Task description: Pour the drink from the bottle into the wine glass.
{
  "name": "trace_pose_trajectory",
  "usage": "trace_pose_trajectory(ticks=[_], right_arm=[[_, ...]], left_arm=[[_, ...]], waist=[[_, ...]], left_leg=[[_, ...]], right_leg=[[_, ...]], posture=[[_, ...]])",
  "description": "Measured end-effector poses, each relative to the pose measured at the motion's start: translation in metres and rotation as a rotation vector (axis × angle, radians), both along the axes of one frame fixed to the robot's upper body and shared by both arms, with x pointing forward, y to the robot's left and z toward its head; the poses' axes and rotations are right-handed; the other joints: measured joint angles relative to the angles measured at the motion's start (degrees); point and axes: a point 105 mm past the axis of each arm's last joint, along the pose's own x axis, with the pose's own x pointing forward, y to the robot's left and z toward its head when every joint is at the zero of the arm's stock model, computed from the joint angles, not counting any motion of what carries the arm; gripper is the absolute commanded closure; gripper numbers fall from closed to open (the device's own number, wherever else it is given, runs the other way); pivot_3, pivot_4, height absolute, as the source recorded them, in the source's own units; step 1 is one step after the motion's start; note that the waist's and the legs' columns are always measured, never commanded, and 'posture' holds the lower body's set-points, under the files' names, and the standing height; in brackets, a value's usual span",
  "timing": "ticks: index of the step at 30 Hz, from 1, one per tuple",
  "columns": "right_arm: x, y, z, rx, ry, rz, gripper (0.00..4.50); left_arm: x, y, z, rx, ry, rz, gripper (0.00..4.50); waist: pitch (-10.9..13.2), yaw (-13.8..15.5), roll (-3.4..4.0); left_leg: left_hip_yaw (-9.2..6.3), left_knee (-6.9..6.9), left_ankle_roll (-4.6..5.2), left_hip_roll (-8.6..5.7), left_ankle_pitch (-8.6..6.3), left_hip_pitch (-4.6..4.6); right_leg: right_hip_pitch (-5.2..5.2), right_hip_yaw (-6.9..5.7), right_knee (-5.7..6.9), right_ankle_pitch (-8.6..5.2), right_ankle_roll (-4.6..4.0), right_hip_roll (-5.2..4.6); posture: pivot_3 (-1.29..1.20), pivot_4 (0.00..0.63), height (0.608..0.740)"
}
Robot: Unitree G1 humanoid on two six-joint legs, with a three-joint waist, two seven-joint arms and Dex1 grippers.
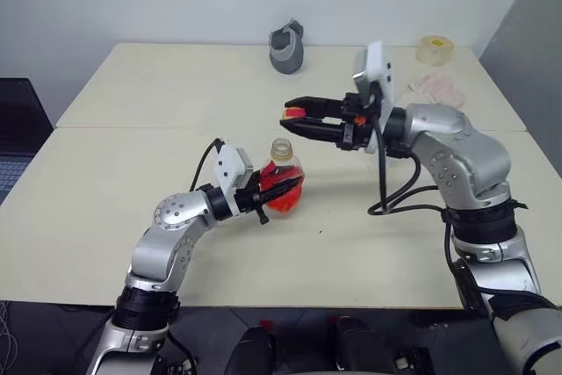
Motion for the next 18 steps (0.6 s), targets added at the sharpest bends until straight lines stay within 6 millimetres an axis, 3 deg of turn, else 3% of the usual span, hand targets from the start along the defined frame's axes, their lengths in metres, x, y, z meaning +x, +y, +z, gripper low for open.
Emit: trace_pose_trajectory(ticks=[5, 10, 13, 18], right_arm=[[-0.002, -0.002, -0.004, 0.047, 0.206, 0.008, 3.29], [-0.011, -0.019, 0.001, 0.057, 0.2, -0.034, 3.29], [-0.024, -0.046, -0.033, 0.01, 0.216, -0.126, 3.29], [-0.037, -0.075, -0.093, -0.043, 0.277, -0.345, 3.29]], left_arm=[[-0.003, -0.003, 0.005, -0.006, -0.022, -0.01, 3.48], [-0.005, -0.003, 0.003, -0.007, -0.015, -0.007, 3.48], [-0.012, -0.001, -0.001, -0.006, -0.002, -0.012, 3.48], [-0.015, 0.001, -0.002, -0.012, 0.007, -0.012, 3.48]], waist=[[0.0, 0.03, 0.0], [0.0, 0.29, 0.0], [-0.01, 0.6, -0.02], [0.0, 0.57, -0.03]], left_leg=[[0.02, 0.0, 0.02, -0.02, -0.01, -0.01], [0.03, -0.01, 0.03, -0.03, -0.02, -0.03], [0.04, -0.01, 0.04, -0.02, -0.02, -0.07], [0.1, 0.03, 0.05, -0.05, -0.02, -0.02]], right_leg=[[0.0, 0.01, 0.0, 0.0, 0.0, -0.02], [0.0, 0.0, -0.03, 0.0, 0.0, -0.02], [0.05, -0.05, -0.07, -0.01, 0.02, -0.09], [0.1, -0.03, -0.01, -0.02, 0.04, -0.06]], posture=[[0.0, 0.15, 0.74], [0.0, 0.15, 0.74], [0.0, 0.15, 0.74], [0.0, 0.15, 0.74]])
